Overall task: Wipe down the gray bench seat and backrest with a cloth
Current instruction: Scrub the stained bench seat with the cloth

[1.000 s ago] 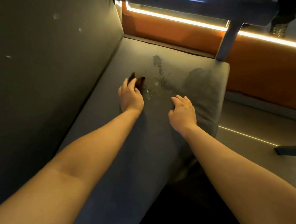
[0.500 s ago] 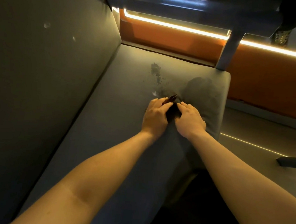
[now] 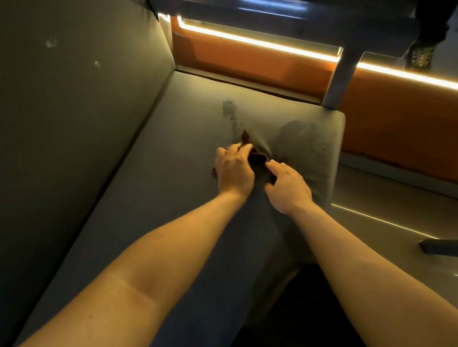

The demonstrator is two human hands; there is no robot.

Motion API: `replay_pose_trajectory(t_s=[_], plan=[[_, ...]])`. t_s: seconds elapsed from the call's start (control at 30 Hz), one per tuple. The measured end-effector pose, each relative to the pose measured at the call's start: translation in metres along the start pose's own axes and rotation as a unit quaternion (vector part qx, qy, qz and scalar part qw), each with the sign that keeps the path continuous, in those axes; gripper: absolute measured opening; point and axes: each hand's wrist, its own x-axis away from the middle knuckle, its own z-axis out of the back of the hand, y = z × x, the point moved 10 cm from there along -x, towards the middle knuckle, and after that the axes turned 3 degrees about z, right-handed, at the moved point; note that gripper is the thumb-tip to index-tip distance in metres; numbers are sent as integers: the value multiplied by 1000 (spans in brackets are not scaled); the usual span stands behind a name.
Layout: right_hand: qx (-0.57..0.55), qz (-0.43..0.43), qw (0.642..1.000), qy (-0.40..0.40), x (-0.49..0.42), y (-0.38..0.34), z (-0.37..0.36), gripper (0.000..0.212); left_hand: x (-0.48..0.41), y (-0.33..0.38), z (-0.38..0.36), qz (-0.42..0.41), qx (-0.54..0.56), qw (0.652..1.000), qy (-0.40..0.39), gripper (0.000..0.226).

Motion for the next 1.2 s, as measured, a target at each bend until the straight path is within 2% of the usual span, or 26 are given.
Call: replay_pose_trajectory(t_s=[0.2, 0.33, 0.4, 0.43, 0.5, 0.57, 0.63, 0.8, 0.97, 1.07, 1.13, 1.2], plan=[[-60, -14, 998, 32, 5, 15, 5, 54, 26, 24, -9, -97, 43, 991, -77, 37], [-64, -10, 998, 25, 5, 10, 6, 55, 35, 18, -9, -206, -64, 968, -126, 51], [-67, -11, 997, 24, 7, 9, 4, 56, 24, 5, 4, -222, -76, 968, -89, 48], [-67, -11, 997, 23, 8, 10, 3, 56, 13, -6, 15, -205, -71, 975, -53, 46], [-62, -13, 998, 21, 8, 9, 2, 56, -15, -39, 37, -118, -64, 991, -1, 44], [-45, -23, 999, 20, 7, 4, -2, 59, -30, -66, 46, -10, -65, 998, 5, 42], [-12, -34, 999, 15, 6, -7, -8, 62, -29, -68, 42, 41, -69, 997, -2, 40], [41, -53, 998, 9, 4, -19, -11, 63, -7, -24, 13, -12, -47, 997, -61, 36], [72, -64, 995, -5, 5, -21, -12, 66, 4, -15, 12, -53, -32, 992, -109, 38], [85, -63, 994, -14, 7, -21, -14, 72, 2, -14, 19, -101, -66, 987, -107, 34], [84, -58, 995, -22, 8, -19, -15, 73, -15, -36, 36, -74, -81, 992, -59, 37], [77, -54, 995, -20, 9, -16, -16, 72, -30, -66, 51, 12, -81, 996, -25, 41]])
